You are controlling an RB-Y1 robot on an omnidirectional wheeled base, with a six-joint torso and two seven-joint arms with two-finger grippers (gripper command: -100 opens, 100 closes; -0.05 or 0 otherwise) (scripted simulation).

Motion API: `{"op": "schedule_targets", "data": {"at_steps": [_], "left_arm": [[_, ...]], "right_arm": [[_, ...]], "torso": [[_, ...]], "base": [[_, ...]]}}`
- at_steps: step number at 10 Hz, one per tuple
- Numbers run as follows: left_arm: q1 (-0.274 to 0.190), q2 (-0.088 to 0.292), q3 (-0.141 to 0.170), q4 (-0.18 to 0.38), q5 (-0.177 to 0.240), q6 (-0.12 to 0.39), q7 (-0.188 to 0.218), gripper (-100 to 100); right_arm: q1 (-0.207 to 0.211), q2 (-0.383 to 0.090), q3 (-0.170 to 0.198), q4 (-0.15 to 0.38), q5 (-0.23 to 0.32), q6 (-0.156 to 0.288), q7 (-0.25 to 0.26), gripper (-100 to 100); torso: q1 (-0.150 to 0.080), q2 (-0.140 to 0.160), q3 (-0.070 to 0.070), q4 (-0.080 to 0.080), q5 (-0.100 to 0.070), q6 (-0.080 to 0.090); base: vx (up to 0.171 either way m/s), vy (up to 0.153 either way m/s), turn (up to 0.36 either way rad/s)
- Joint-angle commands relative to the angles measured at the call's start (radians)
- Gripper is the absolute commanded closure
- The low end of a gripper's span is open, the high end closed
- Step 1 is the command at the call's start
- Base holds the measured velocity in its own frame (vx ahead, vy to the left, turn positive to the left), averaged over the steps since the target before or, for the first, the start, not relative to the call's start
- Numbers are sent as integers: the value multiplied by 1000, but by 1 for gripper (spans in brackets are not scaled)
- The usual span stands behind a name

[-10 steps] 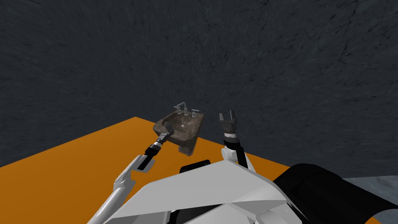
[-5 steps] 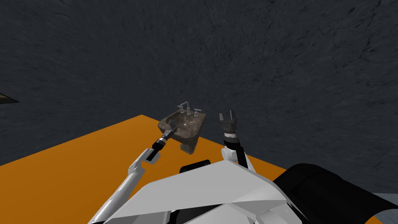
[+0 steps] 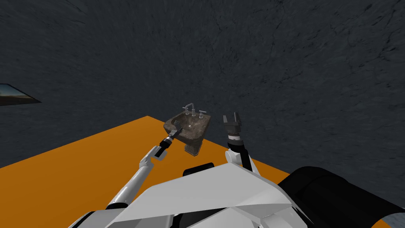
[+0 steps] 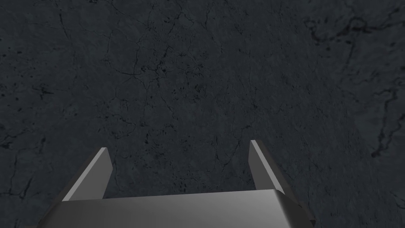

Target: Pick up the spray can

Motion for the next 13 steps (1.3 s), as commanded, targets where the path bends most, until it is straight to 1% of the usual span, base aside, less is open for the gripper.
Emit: {"op": "schedule_targets", "data": {"at_steps": [1, 3, 4, 5, 6, 7, 8, 9, 10, 11, 12, 13], "left_arm": [[-50, -22, -45, 50, 17, -17, -15, -100], [-104, -22, -45, 103, 17, -17, -15, -100], [-116, -22, -45, 127, 17, -17, -15, -100], [-155, -43, -88, 160, 33, -37, -32, -100], [-190, -43, -88, 208, 33, -37, -32, -100], [-220, -43, -88, 237, 33, -37, -32, -100], [-252, -65, -132, 272, 50, -57, -48, -100], [-294, -65, -132, 316, 50, -57, -48, -100], [-325, -65, -132, 347, 50, -57, -48, -100], [-355, -87, -176, 376, 67, -77, -64, -100], [-384, -87, -176, 390, 67, -77, -64, -100], [-412, -87, -176, 418, 67, -77, -64, -100]], "right_arm": [[0, 0, 0, 0, 0, 0, 0, 0], [0, 0, 0, 0, 0, 0, 0, 0], [0, 0, 0, 0, 0, 0, 0, 0], [0, 0, 0, 0, 0, 0, 0, 0], [0, 0, 0, 0, 0, 0, 0, 0], [0, 0, 0, 0, 0, 0, 0, 0], [0, 0, 0, 0, 0, 0, 0, 0], [0, 0, 0, 0, 0, 0, 0, 0], [0, 0, 0, 0, 0, 0, 0, 0], [0, 0, 0, 0, 0, 0, 0, 0], [0, 0, 0, 0, 0, 0, 0, 0], [0, 0, 0, 0, 0, 0, 0, 0]], "torso": [[0, 0, 0, 0, 0, 0], [0, 2, 1, 0, 0, 0], [0, 1, 1, 0, 0, 0], [0, 0, 0, 0, 0, 0], [1, 1, 1, 0, 0, -1], [1, 2, 1, 0, 0, 0], [0, 1, 1, 0, 0, 0], [0, 2, 1, 0, 0, -1], [1, 2, 1, 0, 0, 0], [0, 1, 1, 0, 0, 0], [0, 2, 1, 0, 0, -1], [1, 2, 1, 0, 0, 0]], "base": [[-36, 14, 205], [-31, 4, 75], [-7, 2, -14], [-40, 18, 221], [-52, 15, 141], [-24, 4, -6], [-39, 14, 217], [-42, 12, 128], [-21, 5, -9], [-46, 11, 207], [-45, 15, 146], [-18, 10, -10]]}}
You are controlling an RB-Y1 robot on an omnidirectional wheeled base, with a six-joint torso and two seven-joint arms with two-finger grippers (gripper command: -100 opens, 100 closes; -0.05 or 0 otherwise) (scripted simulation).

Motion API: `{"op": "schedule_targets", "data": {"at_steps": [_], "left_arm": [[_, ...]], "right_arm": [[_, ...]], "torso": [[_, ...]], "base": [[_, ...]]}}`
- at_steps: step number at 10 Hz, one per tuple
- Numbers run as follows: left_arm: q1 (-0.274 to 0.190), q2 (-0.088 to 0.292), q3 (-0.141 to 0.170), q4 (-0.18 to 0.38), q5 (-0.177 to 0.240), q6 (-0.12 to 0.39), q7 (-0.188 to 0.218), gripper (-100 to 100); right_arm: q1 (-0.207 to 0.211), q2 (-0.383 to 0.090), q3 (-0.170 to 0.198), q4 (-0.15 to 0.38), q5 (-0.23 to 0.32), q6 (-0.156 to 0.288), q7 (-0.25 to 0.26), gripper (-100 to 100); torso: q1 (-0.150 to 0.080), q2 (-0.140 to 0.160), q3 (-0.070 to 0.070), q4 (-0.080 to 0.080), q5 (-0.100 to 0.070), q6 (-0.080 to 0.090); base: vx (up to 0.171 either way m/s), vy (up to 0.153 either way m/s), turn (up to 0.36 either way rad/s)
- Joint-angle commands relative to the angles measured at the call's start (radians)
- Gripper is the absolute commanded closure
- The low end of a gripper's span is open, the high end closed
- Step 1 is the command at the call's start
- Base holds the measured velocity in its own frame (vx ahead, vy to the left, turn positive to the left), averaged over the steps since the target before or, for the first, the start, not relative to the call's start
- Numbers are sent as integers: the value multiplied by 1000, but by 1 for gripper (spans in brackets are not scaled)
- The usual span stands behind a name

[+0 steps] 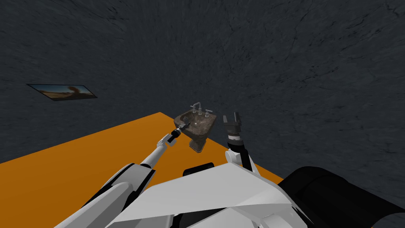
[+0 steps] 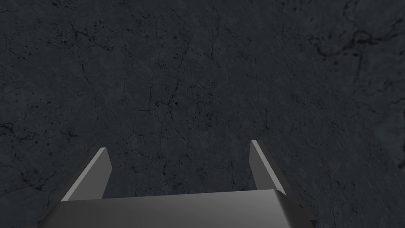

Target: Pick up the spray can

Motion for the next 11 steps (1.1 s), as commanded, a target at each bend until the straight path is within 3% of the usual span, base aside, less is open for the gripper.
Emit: {"op": "schedule_targets", "data": {"at_steps": [1, 4, 5, 7, 8, 9, 11], "left_arm": [[-47, -11, 2, 50, 1, -10, -10, -100], [-47, -11, 2, 80, 1, -10, -10, -100], [-94, -32, -41, 114, 18, -30, -26, -100], [-152, -32, -41, 190, 18, -30, -26, -100], [-137, -31, -40, 169, 17, -30, -26, -100], [-139, -30, -41, 170, 17, -28, -24, 100], [-139, -30, -41, 169, 16, -29, -26, 100]], "right_arm": [[0, 0, 0, 0, 0, 0, 0, 0], [0, 0, 0, 0, 0, 0, 0, 0], [0, 0, 0, 0, 0, 0, 0, 0], [0, 0, 0, 0, 0, 0, 0, 0], [0, 0, 0, 0, 0, 0, 0, 0], [0, 0, 0, 0, 0, 0, 0, 0], [0, 0, 0, 0, 0, 0, 0, 0]], "torso": [[0, 0, 0, 0, 0, 0], [-1, -2, -1, -1, 0, 0], [-1, -2, -1, -1, 0, 0], [0, 1, 0, 0, 0, 0], [0, 0, 0, 0, 0, 0], [0, 0, 0, 0, 0, 0], [0, -2, -1, -1, 1, 0]], "base": [[-2, 3, -22], [0, 0, 0], [-37, 15, 254], [-37, 9, 53], [-8, 6, -12], [0, 0, 0], [0, 0, 0]]}}
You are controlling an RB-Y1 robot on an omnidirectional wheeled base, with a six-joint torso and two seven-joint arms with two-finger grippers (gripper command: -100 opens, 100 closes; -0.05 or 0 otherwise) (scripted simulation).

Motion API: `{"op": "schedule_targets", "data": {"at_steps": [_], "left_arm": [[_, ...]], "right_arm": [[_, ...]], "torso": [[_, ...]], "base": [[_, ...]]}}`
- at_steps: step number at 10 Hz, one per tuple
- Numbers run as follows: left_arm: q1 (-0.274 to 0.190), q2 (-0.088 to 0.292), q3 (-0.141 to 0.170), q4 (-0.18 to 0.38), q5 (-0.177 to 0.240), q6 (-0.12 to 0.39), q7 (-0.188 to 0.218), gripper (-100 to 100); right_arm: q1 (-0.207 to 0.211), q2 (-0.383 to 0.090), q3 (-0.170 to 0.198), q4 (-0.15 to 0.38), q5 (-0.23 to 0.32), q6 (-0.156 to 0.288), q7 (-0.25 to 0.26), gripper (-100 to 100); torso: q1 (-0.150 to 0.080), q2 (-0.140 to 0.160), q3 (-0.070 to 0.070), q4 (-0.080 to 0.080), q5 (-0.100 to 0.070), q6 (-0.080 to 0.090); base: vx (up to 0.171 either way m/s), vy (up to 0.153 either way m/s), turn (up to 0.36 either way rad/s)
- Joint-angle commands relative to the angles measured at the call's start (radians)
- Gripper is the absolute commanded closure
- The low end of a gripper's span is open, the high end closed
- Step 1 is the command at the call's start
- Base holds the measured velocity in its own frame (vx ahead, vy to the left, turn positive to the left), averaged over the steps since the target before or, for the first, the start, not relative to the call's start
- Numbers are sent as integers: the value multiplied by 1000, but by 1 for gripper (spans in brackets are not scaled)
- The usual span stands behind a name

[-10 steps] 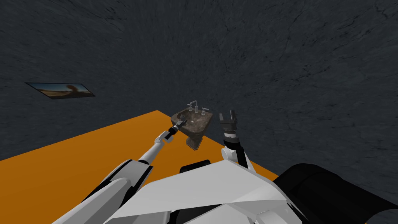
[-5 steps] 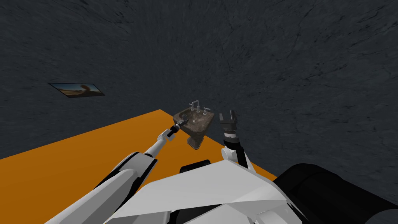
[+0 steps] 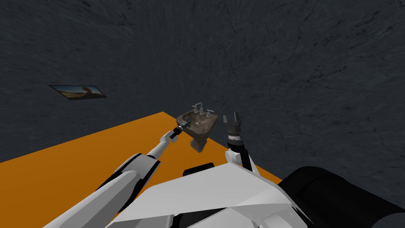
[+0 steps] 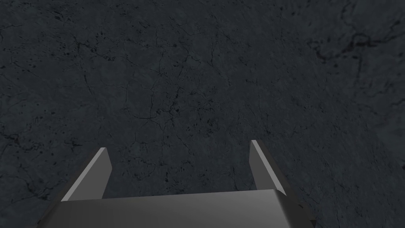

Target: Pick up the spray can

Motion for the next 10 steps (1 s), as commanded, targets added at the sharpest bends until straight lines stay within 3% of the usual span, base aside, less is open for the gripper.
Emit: {"op": "schedule_targets", "data": {"at_steps": [1, 2, 3, 4, 7, 8, 9, 10], "left_arm": [[0, 0, 0, 0, 0, 0, 0, 100], [0, 0, 0, 0, 0, 0, 0, 100], [0, 0, 0, 0, 0, 0, 1, 0], [50, 19, 44, -50, -15, 18, 16, 100], [92, 19, 44, -89, -15, 18, 16, 100], [126, 41, 87, -113, -32, 38, 32, 100], [149, 41, 87, -125, -32, 38, 32, 100], [187, 41, 87, -181, -32, 38, 32, 100]], "right_arm": [[0, 0, 0, 0, 0, 0, 0, 0], [0, 0, 0, 0, 0, 0, 0, 0], [0, 0, 0, 0, 0, 0, 0, 0], [0, 0, 0, 0, 0, 0, 0, 0], [0, 0, 0, 0, 0, 0, 0, 0], [0, 0, 0, 0, 0, 0, 0, 0], [0, 0, 0, 0, 0, 0, 0, 0], [0, 0, 0, 0, 0, 0, 0, 0]], "torso": [[0, 0, 0, 0, 0, 0], [0, 0, 0, 0, 0, 0], [0, 0, 0, 0, 0, 0], [0, 0, 0, 0, 0, 0], [-1, -6, -5, -5, 1, 0], [0, -5, -5, -5, 1, 0], [-1, -8, -7, -7, 1, 2], [-1, -10, -9, -8, 1, 1]], "base": [[0, 0, 0], [0, 0, 0], [0, 0, 0], [51, -18, -265], [32, -8, -27], [32, -21, -232], [41, -13, -142], [24, -1, 9]]}}
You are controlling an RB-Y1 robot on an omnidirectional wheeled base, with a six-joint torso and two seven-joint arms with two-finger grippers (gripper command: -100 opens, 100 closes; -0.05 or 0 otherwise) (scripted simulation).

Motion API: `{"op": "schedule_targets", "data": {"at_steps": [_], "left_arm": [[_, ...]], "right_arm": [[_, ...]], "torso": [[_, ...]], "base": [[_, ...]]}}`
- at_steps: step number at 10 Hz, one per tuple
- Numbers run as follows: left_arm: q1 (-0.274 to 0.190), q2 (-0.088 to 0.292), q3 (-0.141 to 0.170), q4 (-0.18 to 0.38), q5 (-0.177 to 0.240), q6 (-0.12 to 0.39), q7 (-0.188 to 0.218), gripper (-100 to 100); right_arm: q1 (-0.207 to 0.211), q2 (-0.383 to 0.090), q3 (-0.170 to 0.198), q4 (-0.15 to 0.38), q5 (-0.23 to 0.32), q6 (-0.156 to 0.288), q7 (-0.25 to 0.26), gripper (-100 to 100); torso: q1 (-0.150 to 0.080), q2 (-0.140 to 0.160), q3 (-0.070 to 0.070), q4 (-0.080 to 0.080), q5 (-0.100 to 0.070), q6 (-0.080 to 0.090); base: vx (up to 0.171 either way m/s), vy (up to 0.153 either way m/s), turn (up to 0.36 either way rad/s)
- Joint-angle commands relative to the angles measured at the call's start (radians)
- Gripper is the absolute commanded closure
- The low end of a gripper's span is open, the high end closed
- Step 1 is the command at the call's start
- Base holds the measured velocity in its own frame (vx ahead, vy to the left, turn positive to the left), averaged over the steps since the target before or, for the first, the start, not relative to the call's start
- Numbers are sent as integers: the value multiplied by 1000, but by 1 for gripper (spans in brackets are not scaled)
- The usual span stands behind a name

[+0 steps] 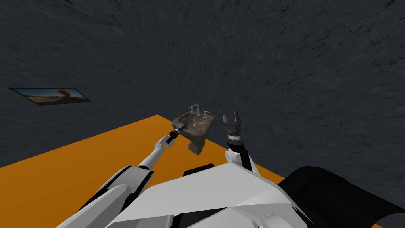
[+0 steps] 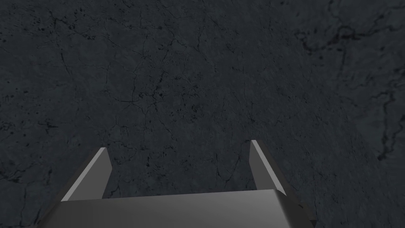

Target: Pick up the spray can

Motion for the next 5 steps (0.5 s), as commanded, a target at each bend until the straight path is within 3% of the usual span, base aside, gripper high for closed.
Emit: {"op": "schedule_targets", "data": {"at_steps": [1, 2, 4, 5], "left_arm": [[31, -1, 3, -28, 1, -13, -3, 100], [69, 21, 47, -72, -16, 7, 14, 100], [130, 21, 47, -138, -16, 7, 14, 100], [164, 43, 90, -190, -33, 27, 30, 100]], "right_arm": [[0, 0, 0, 0, 0, 0, 0, 0], [0, 0, 0, 0, 0, 0, 0, 0], [0, 0, 0, 0, 0, 0, 0, 0], [0, 0, 0, 0, 0, 0, 0, 0]], "torso": [[0, 0, 0, 0, 0, 0], [1, 1, 0, -1, 1, 0], [0, -1, -1, -1, 1, 1], [1, 0, -1, -2, 1, 0]], "base": [[8, 0, 28], [30, -18, -252], [34, -8, -56], [36, -21, -166]]}}
